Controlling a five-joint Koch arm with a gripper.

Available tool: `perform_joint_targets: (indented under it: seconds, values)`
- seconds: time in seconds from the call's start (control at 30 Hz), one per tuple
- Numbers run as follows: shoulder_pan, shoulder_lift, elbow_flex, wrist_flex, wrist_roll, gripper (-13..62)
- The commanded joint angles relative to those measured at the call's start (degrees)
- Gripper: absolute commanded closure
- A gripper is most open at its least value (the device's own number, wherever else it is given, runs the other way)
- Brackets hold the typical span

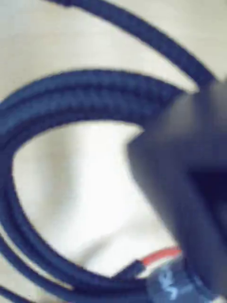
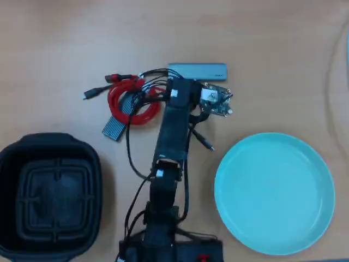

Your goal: Put a black charging cable in a black bowl and put a red charging cable in a green bowl

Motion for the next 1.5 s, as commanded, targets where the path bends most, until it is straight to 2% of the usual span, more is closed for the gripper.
perform_joint_targets:
  seconds: [0.0, 0.33, 0.53, 0.8, 0.97, 1.47]
  values:
    - [-1.2, 8.2, -1.8, 2.8, -1.8, 56.2]
    - [-5.5, 20.8, -1.9, 1.4, -2.5, 56.2]
    - [-6.9, 29.9, -1.7, -1.3, -8.6, 56.2]
    - [-12.7, 33.2, -1.8, -3.3, -10.8, 56.1]
    - [-23.5, 34.3, -1.8, -8.1, -19.6, 56.1]
    - [-50.9, 35.2, -2.1, -14.2, -20.4, 56.1]
